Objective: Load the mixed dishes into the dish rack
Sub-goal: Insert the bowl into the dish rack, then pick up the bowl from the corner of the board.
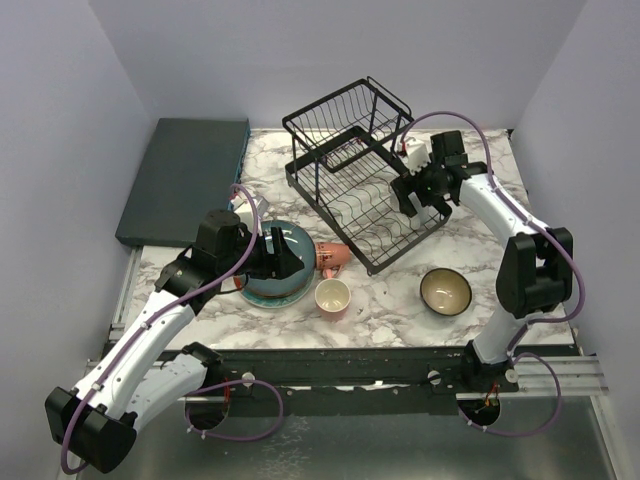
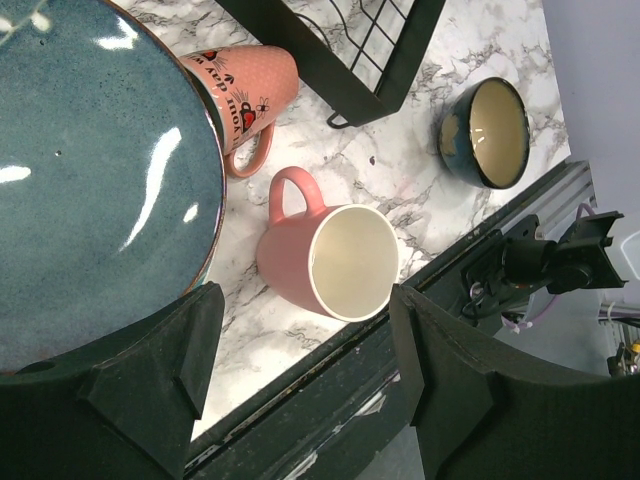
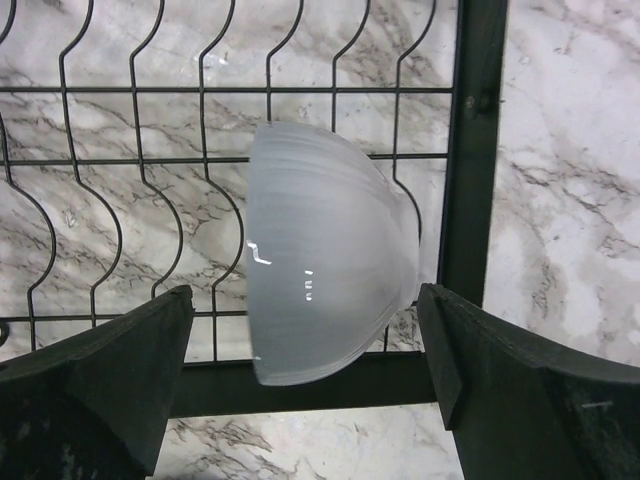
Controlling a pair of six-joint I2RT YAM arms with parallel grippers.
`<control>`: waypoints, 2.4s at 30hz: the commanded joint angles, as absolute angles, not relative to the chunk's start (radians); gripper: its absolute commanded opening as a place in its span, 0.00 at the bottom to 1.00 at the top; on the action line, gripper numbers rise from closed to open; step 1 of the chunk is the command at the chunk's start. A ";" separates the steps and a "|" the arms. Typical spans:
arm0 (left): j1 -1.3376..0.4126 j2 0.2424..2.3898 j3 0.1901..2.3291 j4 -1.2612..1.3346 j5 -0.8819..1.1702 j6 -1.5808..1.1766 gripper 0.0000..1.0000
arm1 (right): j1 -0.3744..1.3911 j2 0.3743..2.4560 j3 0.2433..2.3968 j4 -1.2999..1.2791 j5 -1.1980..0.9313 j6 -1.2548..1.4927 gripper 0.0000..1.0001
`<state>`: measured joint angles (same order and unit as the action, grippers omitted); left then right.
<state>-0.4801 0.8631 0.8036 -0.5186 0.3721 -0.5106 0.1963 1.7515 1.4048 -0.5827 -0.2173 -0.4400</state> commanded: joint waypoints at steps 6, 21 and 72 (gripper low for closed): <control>-0.486 0.867 0.793 -0.531 0.348 -0.499 0.74 | 0.192 1.622 1.398 -0.488 -0.111 -0.368 1.00; -0.486 0.869 0.792 -0.531 0.342 -0.497 0.80 | 0.193 1.401 1.264 -0.455 -0.046 -0.131 1.00; -0.604 1.088 0.911 -0.506 0.312 -0.563 0.81 | 0.195 1.027 0.887 -0.851 -0.110 0.494 0.85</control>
